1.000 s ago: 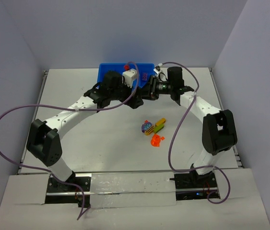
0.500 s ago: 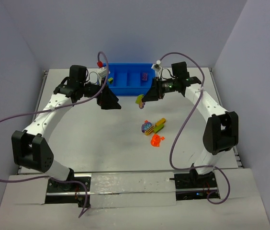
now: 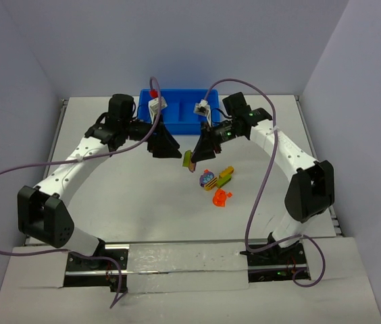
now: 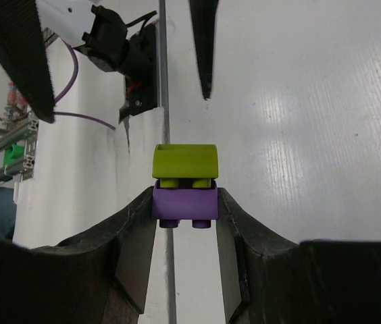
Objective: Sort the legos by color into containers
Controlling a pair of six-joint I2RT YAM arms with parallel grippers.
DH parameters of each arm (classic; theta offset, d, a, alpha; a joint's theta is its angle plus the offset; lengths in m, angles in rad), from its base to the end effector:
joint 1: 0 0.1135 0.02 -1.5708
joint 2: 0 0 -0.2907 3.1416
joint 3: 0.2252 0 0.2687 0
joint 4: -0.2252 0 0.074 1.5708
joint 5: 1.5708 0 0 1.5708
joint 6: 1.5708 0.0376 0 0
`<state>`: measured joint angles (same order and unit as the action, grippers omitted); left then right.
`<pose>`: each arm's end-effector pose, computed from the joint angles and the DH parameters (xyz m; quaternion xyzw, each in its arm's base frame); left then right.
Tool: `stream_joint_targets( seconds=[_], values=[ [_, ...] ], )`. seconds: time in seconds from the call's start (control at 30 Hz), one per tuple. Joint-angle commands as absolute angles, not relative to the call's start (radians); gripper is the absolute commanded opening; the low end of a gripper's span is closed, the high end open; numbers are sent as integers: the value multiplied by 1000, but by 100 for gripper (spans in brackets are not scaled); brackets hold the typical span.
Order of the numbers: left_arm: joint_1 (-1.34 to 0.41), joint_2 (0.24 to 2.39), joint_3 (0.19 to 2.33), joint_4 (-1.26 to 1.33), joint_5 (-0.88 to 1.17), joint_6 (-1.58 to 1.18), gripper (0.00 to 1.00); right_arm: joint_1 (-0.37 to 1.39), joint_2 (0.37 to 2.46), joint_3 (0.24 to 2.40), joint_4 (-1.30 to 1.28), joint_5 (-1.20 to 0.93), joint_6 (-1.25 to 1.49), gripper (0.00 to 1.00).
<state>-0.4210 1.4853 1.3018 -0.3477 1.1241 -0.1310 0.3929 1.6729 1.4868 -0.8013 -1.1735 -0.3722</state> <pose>0.2978 -0.1705 0.3686 0.3680 0.6884 -0.5596 0.2783 0.3257 0.1725 0.3393 -0.4454 0.6805 0.5327 0.2340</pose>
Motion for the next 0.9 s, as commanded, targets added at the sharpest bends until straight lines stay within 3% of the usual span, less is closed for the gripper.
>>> stream_joint_targets(
  seconds=[0.0, 0.33, 0.47, 0.7, 0.77, 0.87],
  values=[
    [-444, 1498, 1330, -342, 1063, -108, 81, 415, 1601, 1537, -808, -1195, -383, 0],
    [-474, 1522, 1333, -383, 1108, -59, 71, 439, 1581, 1557, -804, -1205, -364, 0],
    [-476, 1529, 1340, -391, 1130, -55, 62, 448, 1579, 1560, -805, -1200, -364, 0],
    [-473, 1528, 1331, -398, 1147, -42, 35, 450, 1577, 1562, -808, -1200, -364, 0],
    [-472, 1528, 1329, -417, 1135, -26, 16, 449, 1575, 1559, -809, -1193, -366, 0],
    [-431, 1524, 1313, -439, 1128, -13, 0, 446, 1566, 1554, -820, -1183, -384, 0]
  ],
)
